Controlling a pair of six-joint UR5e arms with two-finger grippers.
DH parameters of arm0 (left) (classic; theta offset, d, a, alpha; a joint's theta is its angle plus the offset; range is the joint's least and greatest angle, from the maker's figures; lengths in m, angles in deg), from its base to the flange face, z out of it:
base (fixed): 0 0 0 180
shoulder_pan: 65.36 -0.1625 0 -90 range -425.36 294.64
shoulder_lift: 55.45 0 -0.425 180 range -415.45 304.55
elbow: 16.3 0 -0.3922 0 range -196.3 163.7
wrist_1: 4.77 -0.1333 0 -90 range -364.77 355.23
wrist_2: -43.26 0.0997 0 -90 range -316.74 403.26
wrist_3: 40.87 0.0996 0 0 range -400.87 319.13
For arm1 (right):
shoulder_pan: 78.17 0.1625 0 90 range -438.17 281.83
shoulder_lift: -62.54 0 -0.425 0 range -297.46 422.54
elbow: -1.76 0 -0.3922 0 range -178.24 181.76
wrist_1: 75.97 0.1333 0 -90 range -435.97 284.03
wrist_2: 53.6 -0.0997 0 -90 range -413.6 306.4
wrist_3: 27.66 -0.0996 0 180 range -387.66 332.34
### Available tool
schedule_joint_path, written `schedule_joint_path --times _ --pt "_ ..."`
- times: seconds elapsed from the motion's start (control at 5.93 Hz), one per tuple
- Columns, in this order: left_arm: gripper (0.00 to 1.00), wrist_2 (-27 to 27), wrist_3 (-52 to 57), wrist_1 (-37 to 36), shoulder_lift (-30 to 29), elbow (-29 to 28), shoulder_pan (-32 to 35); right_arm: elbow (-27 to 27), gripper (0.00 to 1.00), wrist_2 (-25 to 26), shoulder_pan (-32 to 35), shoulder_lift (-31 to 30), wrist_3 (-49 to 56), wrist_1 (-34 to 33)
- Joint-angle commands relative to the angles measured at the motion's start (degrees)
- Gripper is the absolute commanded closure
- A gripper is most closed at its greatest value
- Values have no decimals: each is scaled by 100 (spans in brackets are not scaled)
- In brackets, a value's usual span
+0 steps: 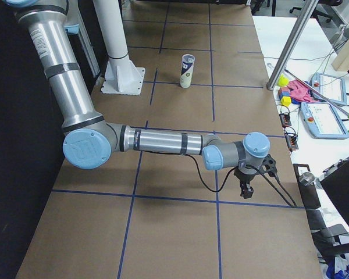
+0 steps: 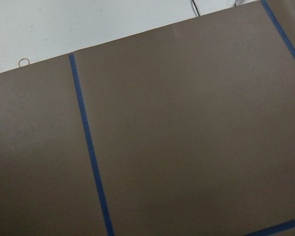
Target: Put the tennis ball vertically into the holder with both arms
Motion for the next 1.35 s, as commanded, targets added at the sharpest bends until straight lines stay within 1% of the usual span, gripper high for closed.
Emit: schedule_joint_path --times 0.0,0.17,0.34,0.51,0.67,0.84,1.01,1.18 --pt "0 -490 241 -834 364 14 38 678 0 -184 235 -755 38 -8" --pt "0 -675 249 -1108 506 119 273 1170 0 -80 281 -1361 56 9" --pt "0 -790 266 -1189 768 311 415 1236 0 -36 194 -1593 56 -43" --pt "0 -800 249 -1355 832 435 416 1202 0 -18 133 -1613 56 -61" --pt "0 -731 240 -1835 859 784 434 1158 0 8 132 -1604 82 -53" --pt "0 -713 240 -2180 868 910 495 1140 0 17 19 -1517 83 -52" --pt "0 -712 240 -2209 1198 1137 556 1184 0 17 26 -1499 83 -44" --pt "0 -712 240 -2349 1228 1191 557 1219 0 0 44 -1473 83 -52"
